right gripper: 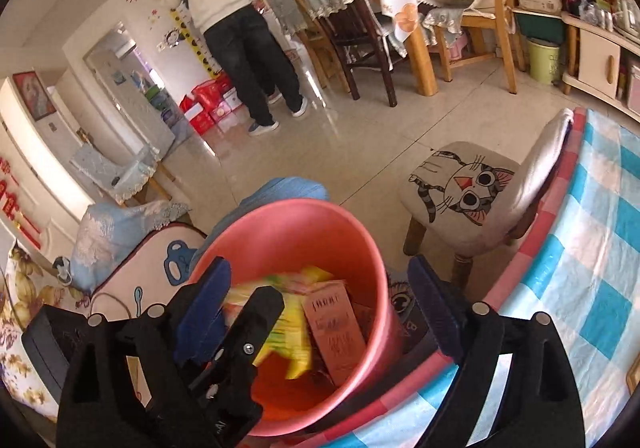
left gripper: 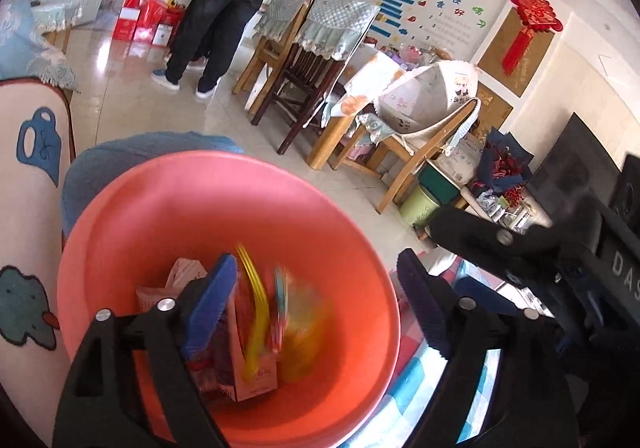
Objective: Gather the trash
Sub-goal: 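Carry the yellow chip bag and milk carton to the pink bin and open both tools, then return both tools from the pink bin to the table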
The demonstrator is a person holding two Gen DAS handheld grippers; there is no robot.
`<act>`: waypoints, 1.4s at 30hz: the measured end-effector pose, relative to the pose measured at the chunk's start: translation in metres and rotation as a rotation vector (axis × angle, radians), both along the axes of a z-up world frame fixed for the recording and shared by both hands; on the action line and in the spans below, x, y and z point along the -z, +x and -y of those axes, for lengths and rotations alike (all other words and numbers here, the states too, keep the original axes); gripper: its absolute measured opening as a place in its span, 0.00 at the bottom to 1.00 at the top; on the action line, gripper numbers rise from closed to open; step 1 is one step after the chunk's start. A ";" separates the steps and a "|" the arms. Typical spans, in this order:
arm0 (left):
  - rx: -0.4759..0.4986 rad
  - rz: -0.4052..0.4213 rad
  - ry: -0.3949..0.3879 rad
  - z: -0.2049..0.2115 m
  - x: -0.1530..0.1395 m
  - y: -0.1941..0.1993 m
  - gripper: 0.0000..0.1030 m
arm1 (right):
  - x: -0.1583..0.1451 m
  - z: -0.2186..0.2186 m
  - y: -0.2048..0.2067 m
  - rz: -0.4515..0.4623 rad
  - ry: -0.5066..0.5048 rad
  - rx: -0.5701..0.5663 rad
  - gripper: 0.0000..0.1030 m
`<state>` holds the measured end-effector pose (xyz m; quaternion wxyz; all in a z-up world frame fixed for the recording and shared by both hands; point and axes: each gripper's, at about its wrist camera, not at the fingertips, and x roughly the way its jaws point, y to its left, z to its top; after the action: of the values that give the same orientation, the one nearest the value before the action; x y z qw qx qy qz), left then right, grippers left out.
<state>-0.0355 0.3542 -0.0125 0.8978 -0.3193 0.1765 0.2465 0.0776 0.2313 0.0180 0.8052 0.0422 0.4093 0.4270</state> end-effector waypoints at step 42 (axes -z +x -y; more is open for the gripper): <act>0.476 -0.135 0.232 0.177 -0.017 0.009 0.95 | 0.008 0.287 -0.134 0.296 -0.066 0.411 0.95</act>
<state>-0.0261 0.1769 0.0045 0.9473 -0.1467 0.2767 0.0679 -0.0562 -0.0560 0.0101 0.9272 0.0351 0.2834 0.2424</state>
